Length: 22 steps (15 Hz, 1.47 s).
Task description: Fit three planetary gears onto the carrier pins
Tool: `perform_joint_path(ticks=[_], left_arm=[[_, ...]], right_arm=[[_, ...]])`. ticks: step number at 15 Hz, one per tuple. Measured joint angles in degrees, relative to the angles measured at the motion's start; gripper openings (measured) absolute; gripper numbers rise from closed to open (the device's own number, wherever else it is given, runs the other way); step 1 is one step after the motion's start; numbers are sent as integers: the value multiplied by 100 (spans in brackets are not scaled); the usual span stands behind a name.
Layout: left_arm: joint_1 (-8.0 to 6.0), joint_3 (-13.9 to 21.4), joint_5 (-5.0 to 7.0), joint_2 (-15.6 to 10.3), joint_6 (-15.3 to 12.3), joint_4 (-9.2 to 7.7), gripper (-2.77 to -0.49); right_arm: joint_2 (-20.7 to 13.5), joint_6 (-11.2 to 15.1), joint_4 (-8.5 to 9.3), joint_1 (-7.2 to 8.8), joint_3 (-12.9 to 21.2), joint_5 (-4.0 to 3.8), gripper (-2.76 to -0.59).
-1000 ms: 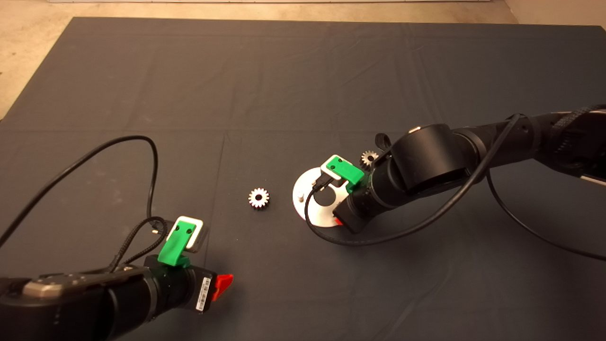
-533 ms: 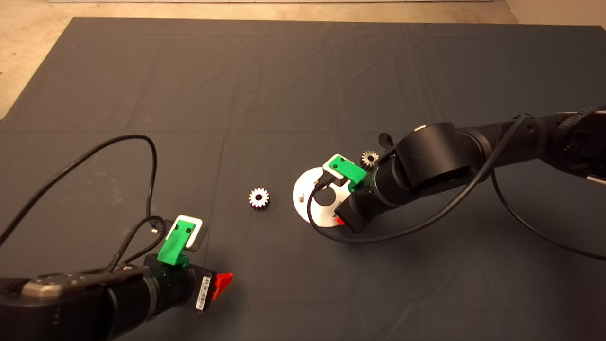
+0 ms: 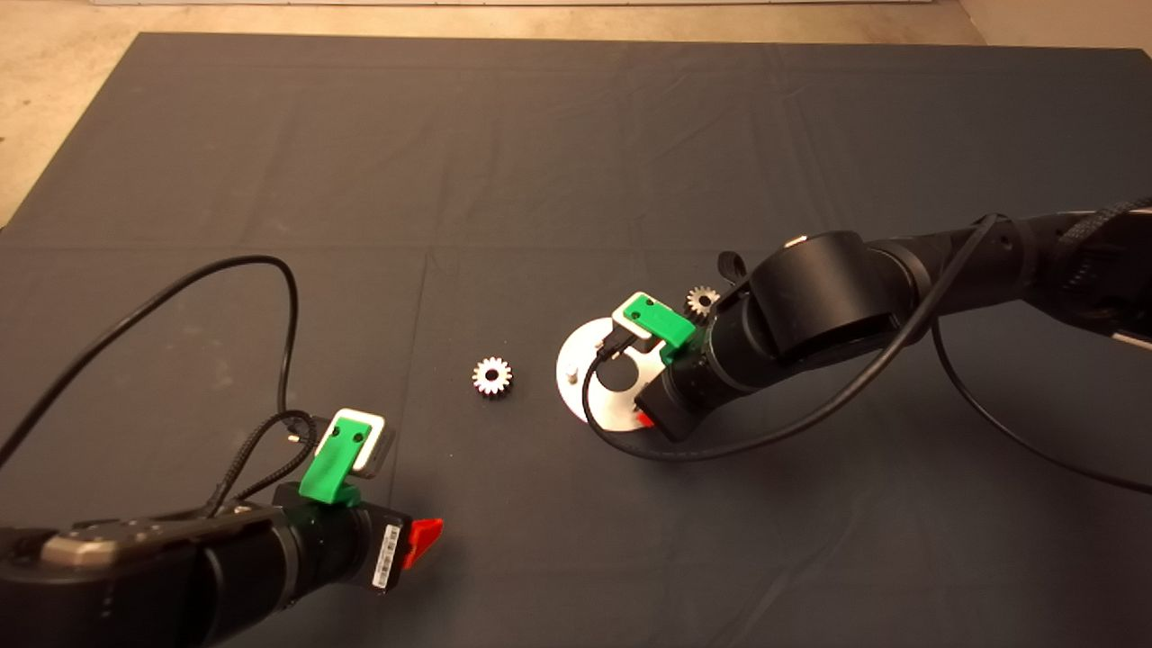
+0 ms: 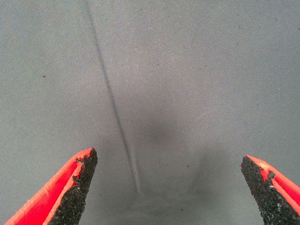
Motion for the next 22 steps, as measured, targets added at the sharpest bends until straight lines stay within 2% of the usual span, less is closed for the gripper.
perform_joint_path(ticks=[5, 8, 22], left_arm=[[0, 0, 0, -5, -11, 2, -104], [0, 0, 0, -14, -11, 2, -104], [0, 0, 0, -47, -11, 20, -104]], right_arm=[[44, 7, -22, 85, -69, -144, -234], [49, 6, -24, 135, -69, -146, -234], [72, 39, -24, 132, -2, -157, -234]])
